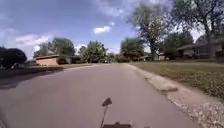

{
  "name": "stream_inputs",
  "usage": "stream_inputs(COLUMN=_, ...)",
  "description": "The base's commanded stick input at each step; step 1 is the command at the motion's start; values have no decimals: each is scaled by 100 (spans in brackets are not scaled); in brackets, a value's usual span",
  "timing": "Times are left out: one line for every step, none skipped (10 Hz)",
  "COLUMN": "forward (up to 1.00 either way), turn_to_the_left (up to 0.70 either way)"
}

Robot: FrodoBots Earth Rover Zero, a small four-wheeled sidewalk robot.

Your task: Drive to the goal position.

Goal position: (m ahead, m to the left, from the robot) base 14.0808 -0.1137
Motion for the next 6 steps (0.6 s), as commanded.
stream_inputs(forward=100, turn_to_the_left=2)
stream_inputs(forward=100, turn_to_the_left=1)
stream_inputs(forward=100, turn_to_the_left=0)
stream_inputs(forward=100, turn_to_the_left=-14)
stream_inputs(forward=100, turn_to_the_left=-39)
stream_inputs(forward=100, turn_to_the_left=-40)
